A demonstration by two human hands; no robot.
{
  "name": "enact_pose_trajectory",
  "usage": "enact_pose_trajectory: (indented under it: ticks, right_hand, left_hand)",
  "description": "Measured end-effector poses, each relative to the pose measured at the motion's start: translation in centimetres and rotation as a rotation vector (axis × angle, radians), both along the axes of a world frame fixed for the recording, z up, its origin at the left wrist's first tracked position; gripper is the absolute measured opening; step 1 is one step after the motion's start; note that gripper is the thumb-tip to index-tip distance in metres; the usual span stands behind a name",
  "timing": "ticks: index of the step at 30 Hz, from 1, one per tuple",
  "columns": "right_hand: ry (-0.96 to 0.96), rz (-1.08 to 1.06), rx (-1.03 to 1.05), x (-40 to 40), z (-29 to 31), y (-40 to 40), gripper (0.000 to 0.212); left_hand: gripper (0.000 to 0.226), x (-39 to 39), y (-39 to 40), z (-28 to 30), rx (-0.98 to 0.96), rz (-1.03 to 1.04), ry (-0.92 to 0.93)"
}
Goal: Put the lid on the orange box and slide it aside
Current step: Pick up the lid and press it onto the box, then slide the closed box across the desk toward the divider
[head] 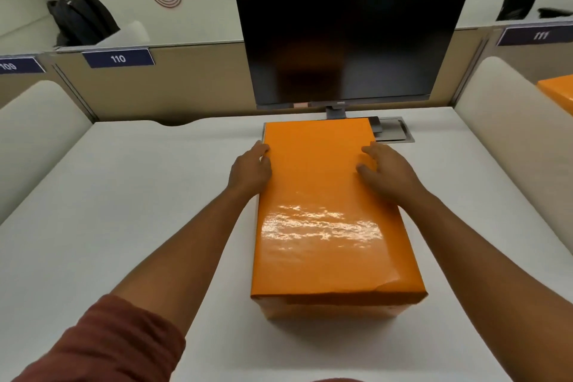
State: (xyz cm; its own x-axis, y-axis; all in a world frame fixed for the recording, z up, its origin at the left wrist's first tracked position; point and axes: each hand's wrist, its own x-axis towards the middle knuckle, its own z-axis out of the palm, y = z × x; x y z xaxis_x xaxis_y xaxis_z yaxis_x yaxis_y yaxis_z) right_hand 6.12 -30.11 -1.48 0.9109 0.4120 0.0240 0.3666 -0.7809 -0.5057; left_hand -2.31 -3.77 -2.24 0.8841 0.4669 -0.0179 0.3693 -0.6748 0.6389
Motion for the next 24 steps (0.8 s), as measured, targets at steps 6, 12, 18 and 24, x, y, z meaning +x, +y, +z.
enact_pose_trajectory:
  ticks: [6, 12, 18, 24]
  right_hand:
    - [-0.04, 0.047, -0.107, 3.3, -0.1, 1.8, 0.066]
    - [-0.017, 0.065, -0.118, 4.2, -2.2, 1.5, 0.07]
    - [-0.008, 0.076, -0.166, 4.4, -2.7, 1.9, 0.074]
    - [0.328, 0.047, 0.203, 3.0, -1.5, -0.3, 0.078]
  left_hand:
    - [0.045, 1.8, 0.6, -0.4, 0.342, -0.047, 0.05]
    - [0.042, 2.7, 1.6, -0.5, 0.537, -0.143, 0.142]
    - [0.049, 2.3, 2.0, -0.1, 0.459, -0.161, 0.198]
    - [0.055, -0.6, -0.7, -1.9, -0.11, 0.02, 0.039]
